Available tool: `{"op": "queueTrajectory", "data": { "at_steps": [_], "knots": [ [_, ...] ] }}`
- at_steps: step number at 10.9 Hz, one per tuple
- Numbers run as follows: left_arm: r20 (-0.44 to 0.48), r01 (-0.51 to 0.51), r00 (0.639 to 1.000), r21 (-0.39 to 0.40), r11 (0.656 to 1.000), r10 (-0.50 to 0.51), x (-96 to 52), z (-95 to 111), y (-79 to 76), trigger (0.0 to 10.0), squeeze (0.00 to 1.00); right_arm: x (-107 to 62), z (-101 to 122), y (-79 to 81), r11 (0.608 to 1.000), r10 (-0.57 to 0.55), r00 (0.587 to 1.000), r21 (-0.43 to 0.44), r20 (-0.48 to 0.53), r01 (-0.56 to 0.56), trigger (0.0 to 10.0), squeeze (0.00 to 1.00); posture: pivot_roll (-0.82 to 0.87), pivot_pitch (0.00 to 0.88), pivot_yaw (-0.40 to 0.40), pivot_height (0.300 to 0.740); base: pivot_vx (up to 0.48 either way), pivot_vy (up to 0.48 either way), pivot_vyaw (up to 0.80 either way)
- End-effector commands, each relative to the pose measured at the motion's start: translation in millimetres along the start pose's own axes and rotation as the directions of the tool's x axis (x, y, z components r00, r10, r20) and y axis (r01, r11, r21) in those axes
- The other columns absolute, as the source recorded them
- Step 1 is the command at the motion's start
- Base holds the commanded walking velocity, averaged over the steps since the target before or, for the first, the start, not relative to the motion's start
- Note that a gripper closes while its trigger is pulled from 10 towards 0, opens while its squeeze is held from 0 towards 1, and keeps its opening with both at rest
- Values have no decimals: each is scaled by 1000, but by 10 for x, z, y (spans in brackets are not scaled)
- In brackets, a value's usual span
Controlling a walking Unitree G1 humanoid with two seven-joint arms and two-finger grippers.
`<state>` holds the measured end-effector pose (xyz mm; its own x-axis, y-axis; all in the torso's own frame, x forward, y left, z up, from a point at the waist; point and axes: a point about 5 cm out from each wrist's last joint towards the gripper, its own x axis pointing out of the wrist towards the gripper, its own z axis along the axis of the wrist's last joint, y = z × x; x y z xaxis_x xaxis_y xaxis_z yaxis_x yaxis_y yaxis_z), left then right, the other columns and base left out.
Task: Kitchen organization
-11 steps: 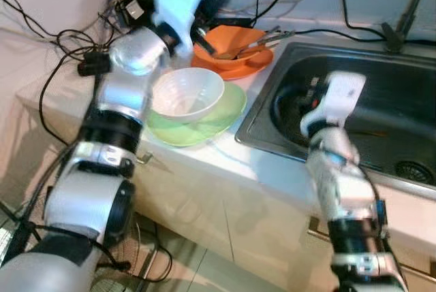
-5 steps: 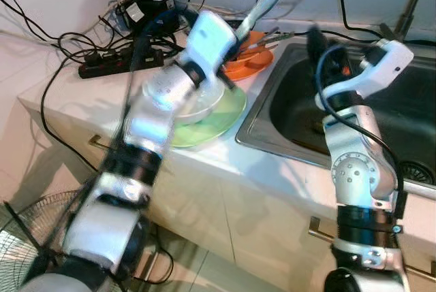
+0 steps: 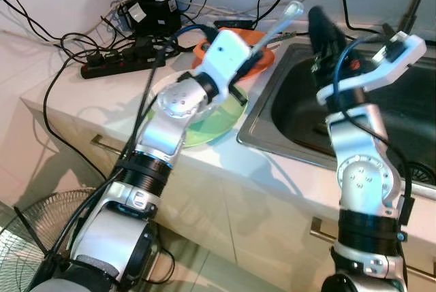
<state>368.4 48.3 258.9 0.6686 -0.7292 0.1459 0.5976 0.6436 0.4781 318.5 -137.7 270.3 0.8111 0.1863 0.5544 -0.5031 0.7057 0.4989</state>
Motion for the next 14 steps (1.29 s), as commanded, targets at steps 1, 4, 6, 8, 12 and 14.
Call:
{"op": "queueTrajectory", "data": {
  "at_steps": [1, 4, 6, 8, 12, 14],
  "knots": [
    [-29, 36, 999, -4, 999, -36, -34, -71, -58, 10000, 0, -4, -56, 54, 1000, 22, 1000, 19, -21, -21, 10000, 0, 25, 16, 156, 740, 0, 0, 0],
    [-20, 55, 998, -12, 998, -55, -50, -61, -116, 10000, 0, -28, -100, 42, 1000, 13, 999, 28, -38, -12, 10000, 0, 31, 10, 153, 740, 0, 0, 0],
    [-9, 66, 998, -11, 998, -67, -58, -40, -144, 10000, 0, -33, -124, 34, 1000, 9, 999, 29, -47, -7, 10000, 0, 32, 7, 150, 740, 0, 0, 0],
    [-6, 89, 996, -17, 996, -89, -65, -33, -179, 10000, 0, -34, -141, 32, 999, 4, 999, 33, -53, -2, 10000, 0, 32, 6, 150, 740, 0, 0, 0],
    [-21, 110, 994, -35, 993, -110, -78, -77, -228, 10000, 0, -41, -184, 28, 1000, -8, 998, 28, -67, 10, 4549, 0, 37, 16, 149, 740, 0, 0, 0],
    [-30, 98, 995, -42, 994, -99, -79, -92, -203, 10000, 0, -40, -187, 26, 1000, -13, 998, 27, -69, 15, 0, 0, 38, 32, 148, 740, 0, 0, 0]
  ]
}}
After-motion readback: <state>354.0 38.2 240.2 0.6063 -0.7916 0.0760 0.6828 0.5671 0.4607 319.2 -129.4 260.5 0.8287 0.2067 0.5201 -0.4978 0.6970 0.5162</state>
